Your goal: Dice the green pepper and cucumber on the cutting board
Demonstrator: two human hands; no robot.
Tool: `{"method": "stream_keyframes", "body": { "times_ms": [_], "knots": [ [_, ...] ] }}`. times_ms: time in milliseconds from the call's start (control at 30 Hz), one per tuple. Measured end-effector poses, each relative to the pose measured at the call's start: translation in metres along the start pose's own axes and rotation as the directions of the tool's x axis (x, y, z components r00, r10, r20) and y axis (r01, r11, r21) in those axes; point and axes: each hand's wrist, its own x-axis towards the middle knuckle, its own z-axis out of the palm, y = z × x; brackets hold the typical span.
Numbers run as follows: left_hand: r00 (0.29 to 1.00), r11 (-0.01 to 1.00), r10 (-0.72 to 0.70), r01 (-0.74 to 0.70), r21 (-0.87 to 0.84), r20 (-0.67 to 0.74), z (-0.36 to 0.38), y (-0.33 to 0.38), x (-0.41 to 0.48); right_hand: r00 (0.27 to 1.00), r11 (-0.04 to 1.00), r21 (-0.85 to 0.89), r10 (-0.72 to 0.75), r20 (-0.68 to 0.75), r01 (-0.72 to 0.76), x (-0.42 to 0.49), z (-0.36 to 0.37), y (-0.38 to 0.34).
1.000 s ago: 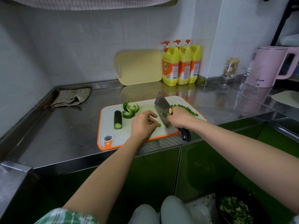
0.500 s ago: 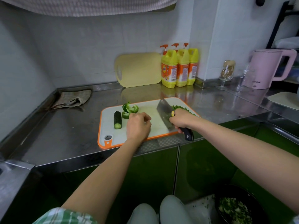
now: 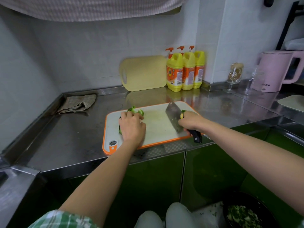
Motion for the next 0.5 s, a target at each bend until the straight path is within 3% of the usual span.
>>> {"method": "stream_keyframes", "body": {
  "times_ms": [100, 200, 300, 500],
  "knots": [
    [1.000, 0.997, -0.024, 0.024, 0.075, 0.006, -0.004, -0.009, 0.010, 1.000, 0.996, 0.093, -0.007, -0.008, 0.008, 0.006, -0.003, 0.001],
    [0.999, 0.995, -0.046, 0.046, 0.090, 0.003, -0.006, -0.016, 0.018, 0.989, 0.983, 0.167, -0.097, 0.109, 0.078, 0.000, 0.003, -0.014],
    [0.995, 0.994, -0.084, 0.079, 0.079, 0.061, -0.005, -0.020, 0.029, 0.978, 0.990, 0.114, -0.104, 0.179, 0.084, 0.002, 0.010, -0.023],
    [0.971, 0.991, -0.131, 0.130, 0.020, 0.201, 0.001, -0.023, 0.051, 0.996, 0.998, -0.026, -0.056, 0.063, 0.057, 0.021, 0.003, -0.021]
  ]
}}
